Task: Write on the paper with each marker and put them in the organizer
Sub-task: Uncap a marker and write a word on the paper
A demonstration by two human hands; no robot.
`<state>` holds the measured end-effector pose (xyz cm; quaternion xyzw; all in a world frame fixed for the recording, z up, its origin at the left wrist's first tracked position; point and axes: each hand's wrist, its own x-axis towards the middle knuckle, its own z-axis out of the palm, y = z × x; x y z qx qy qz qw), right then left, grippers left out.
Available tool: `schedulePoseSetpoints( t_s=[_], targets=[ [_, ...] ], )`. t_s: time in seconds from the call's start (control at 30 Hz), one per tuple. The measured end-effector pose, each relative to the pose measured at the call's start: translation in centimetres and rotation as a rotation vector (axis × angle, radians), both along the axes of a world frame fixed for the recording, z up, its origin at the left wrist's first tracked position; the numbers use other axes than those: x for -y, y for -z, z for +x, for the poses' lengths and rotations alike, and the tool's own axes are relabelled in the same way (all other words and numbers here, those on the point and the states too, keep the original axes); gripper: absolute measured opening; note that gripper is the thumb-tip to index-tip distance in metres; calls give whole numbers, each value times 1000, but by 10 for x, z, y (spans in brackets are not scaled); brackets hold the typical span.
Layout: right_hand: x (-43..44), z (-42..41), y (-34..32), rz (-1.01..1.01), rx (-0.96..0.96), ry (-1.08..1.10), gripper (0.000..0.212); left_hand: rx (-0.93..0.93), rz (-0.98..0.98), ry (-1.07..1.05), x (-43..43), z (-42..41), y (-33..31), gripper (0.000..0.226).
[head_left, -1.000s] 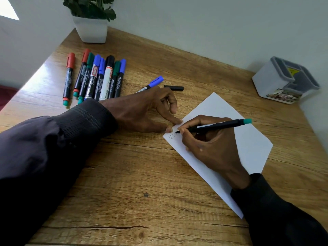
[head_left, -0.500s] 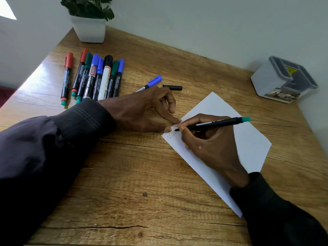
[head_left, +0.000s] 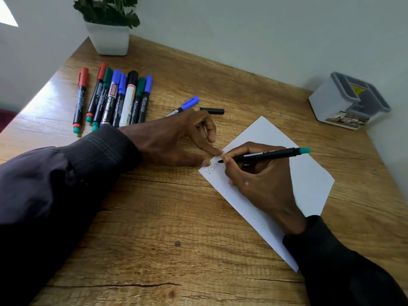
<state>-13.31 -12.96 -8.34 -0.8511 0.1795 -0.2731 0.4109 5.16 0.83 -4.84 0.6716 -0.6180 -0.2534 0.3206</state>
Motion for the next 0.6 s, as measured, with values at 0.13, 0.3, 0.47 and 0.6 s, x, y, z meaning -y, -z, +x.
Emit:
schedulePoseSetpoints(
  t_s=[0.13,0.3,0.47,0.6],
  targets=[
    [-1,1,-2,10,-7,3,18,-9,6,4,1,1,1,36],
    [-2,0,-2,25,-3,-3,12,-38,-6,-27,2,3,4,41],
    [-1,0,0,27,-17,35,16,-36,3,-33,2,3,4,43],
    [-2,1,-2,32,-26,36,14,-44,0,-40,1,3,5,46]
  ],
)
